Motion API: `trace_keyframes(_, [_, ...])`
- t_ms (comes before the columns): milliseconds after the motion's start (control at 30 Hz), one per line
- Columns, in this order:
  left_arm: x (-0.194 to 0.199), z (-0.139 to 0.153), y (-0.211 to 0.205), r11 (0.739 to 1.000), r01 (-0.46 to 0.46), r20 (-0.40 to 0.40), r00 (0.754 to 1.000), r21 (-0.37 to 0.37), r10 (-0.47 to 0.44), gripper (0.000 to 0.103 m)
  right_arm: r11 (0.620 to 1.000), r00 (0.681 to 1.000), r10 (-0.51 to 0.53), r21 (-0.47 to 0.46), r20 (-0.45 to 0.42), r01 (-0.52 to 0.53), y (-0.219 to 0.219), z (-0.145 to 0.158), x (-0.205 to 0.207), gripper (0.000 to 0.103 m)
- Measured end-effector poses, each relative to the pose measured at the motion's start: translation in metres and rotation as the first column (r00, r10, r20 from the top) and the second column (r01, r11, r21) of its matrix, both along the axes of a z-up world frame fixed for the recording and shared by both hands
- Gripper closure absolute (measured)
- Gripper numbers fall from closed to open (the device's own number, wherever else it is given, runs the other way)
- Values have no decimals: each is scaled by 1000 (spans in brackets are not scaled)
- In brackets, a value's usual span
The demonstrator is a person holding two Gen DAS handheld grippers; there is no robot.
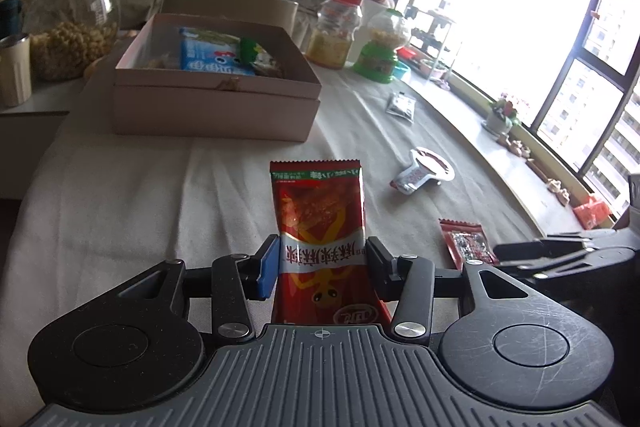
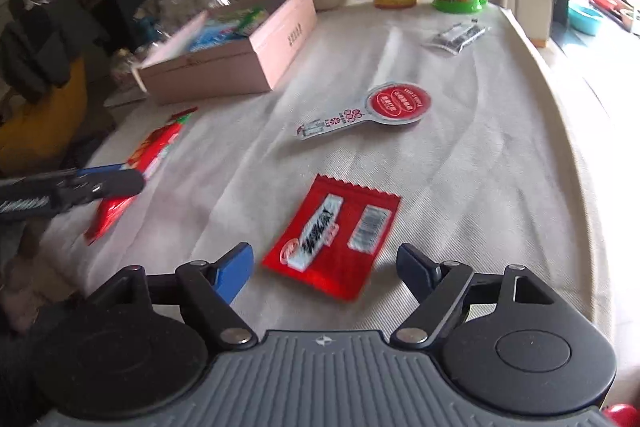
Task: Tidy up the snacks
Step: 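Grasp the small red packet with the right tool and lift it, then drop the small red packet into the pink box with the right tool while the left drops the spicy-strip packet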
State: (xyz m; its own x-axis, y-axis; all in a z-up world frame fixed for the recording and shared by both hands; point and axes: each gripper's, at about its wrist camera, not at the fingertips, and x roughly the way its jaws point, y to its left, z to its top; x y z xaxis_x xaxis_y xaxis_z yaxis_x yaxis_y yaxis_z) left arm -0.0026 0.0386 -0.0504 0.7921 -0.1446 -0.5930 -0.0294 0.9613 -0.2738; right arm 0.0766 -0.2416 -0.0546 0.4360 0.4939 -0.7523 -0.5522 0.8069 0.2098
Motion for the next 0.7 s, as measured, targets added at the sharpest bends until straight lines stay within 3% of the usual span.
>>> trace_keyframes(33, [-1,0,1,1000,-6,5,1000,8,6,52,1000,1000,-1,-31,26,2,9,0,-1,24])
trace_keyframes(100, [-3,1,5,1000,-25,12,1000,19,25,52,994,996,27,-104,82,-18,27,-2,-4,37])
trace_keyframes(200, [-4,2,12,998,-54,13,998,32,54,52,981,985,87,-183,151,-58,43,-3,-12,41])
trace_keyframes(267, [-4,3,15,997,-63,20,998,35,62,52,974,972,141,-205,186,-102,47,3,-17,57])
trace_keyframes(300, [-4,5,18,997,-68,28,997,32,67,52,970,965,165,-210,205,-121,48,7,-18,60])
trace_keyframes(500, [3,48,45,992,-108,159,982,62,97,52,983,961,181,-26,210,-179,46,64,8,61])
trace_keyframes(700, [56,108,82,970,-197,309,940,143,145,52,972,934,163,110,318,-207,83,133,54,61])
